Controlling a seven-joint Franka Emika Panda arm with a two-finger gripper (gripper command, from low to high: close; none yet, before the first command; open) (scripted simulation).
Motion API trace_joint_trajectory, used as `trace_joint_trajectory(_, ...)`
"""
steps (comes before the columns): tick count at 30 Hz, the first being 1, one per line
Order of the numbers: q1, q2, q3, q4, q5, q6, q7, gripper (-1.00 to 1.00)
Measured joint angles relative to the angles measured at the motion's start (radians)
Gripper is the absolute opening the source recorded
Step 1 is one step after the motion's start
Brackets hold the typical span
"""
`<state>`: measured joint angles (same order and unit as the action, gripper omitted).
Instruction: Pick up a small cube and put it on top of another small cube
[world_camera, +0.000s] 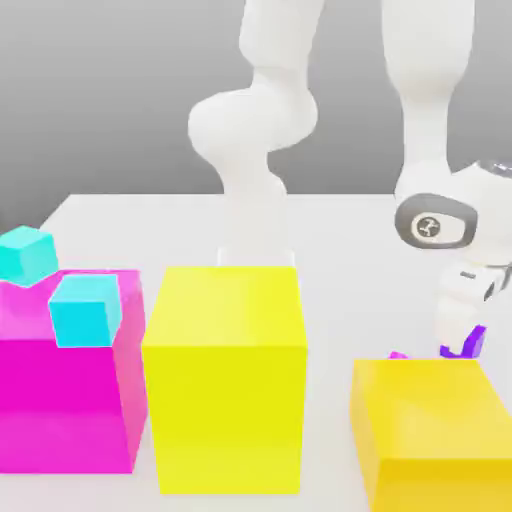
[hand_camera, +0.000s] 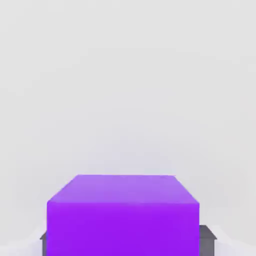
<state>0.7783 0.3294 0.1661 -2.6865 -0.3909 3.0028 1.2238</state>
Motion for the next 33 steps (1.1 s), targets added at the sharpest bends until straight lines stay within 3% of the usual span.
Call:
trace_joint_trajectory(3, -0.055, -0.067, 0.07, -0.017, 0.066, -0.052, -0.053, -1.0)
trace_joint_trajectory(7, -0.11, -0.211, 0.167, -0.049, 0.252, -0.157, -0.19, -1.0)
trace_joint_trajectory(9, -0.164, -0.261, 0.151, -0.031, 0.312, -0.22, -0.287, -1.0)
trace_joint_trajectory(18, -0.487, -0.418, -0.027, 0.135, 0.375, -0.526, -0.697, -1.0)
trace_joint_trajectory(31, -0.801, -0.597, -0.396, 0.354, 0.321, -0.929, -1.159, -1.0)
trace_joint_trajectory(33, -0.839, -0.589, -0.446, 0.353, 0.314, -0.921, -1.214, -1.0)
